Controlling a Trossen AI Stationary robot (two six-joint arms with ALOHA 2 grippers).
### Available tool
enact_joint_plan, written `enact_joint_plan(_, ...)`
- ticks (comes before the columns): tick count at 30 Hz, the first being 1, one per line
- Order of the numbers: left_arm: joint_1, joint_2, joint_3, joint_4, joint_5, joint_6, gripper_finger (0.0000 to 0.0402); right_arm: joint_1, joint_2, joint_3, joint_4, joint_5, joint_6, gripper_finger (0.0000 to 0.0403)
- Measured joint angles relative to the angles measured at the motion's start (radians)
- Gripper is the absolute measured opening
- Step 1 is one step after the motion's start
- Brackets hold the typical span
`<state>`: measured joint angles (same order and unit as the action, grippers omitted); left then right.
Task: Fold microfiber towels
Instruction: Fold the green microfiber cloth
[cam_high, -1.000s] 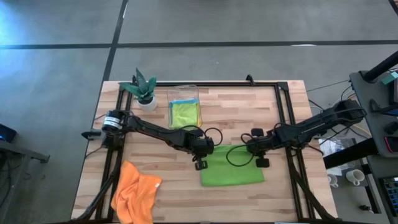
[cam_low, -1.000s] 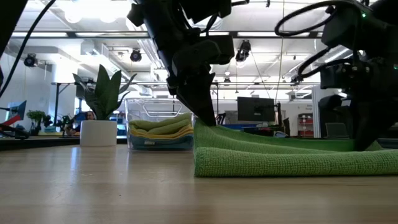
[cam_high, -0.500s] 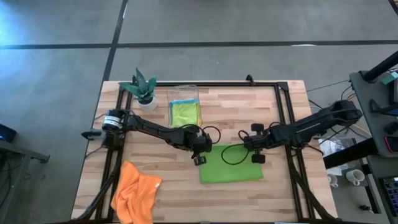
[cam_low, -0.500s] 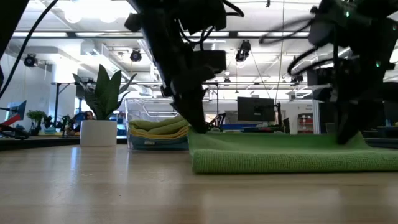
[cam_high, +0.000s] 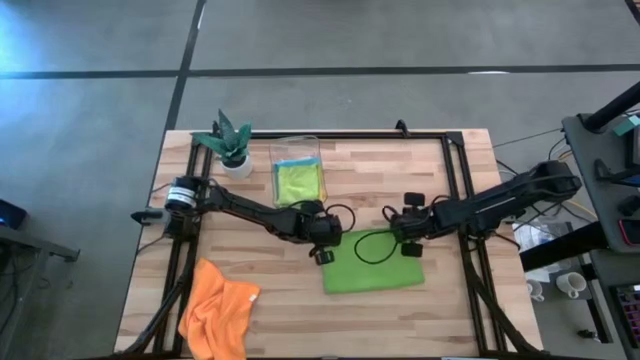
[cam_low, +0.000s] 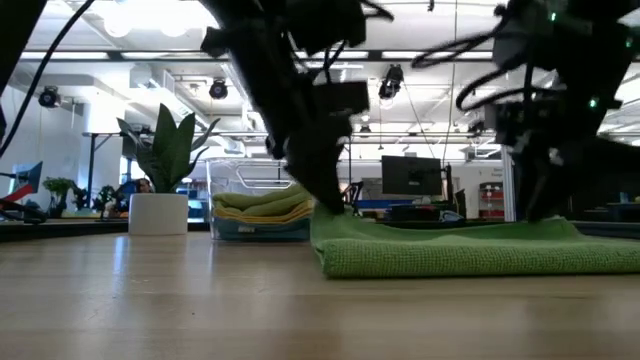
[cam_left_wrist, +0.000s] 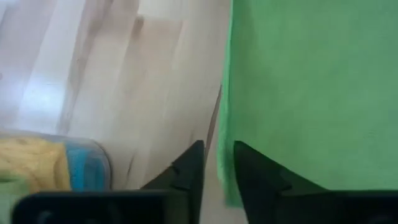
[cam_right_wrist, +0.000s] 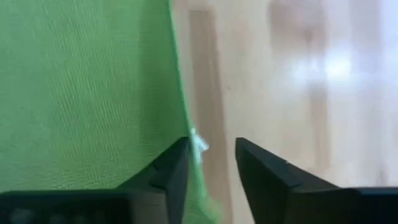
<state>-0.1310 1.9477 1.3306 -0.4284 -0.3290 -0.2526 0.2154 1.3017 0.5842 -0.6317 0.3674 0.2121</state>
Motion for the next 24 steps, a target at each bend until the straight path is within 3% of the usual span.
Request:
enact_joint_plan(5, -0.025, -0.077, 0.042, -0.009, 0.007, 0.022, 0.0116, 0.001, -0.089, 0.058, -0.092, 0.011, -0.002, 0.0180)
enact_joint_plan(10, -0.044, -0.147, 0.044, -0.019, 0.013, 0.028, 0.0132, 0.031, -0.160, 0.101, -0.077, 0.006, -0.027, 0.0196)
enact_joint_plan(14, -0.065, -0.224, 0.047, -0.007, 0.040, 0.028, 0.0137, 0.128, -0.192, 0.095, 0.068, -0.029, -0.157, 0.0193)
enact_joint_plan(17, -0.111, -0.238, 0.036, 0.178, 0.173, 0.031, 0.0134, 0.243, -0.174, 0.057, 0.272, -0.035, -0.194, 0.0192)
enact_joint_plan(19, -0.152, -0.204, 0.000, 0.324, 0.236, 0.030, 0.0129, 0.317, -0.125, 0.042, 0.371, -0.053, -0.170, 0.0192)
enact_joint_plan(21, -0.185, -0.130, -0.017, 0.469, 0.219, 0.024, 0.0123, 0.373, -0.056, 0.038, 0.399, -0.065, -0.117, 0.0192)
enact_joint_plan(24, -0.195, 0.015, 0.000, 0.453, 0.168, -0.049, 0.0112, 0.425, 0.057, 0.046, 0.398, -0.070, -0.036, 0.0192)
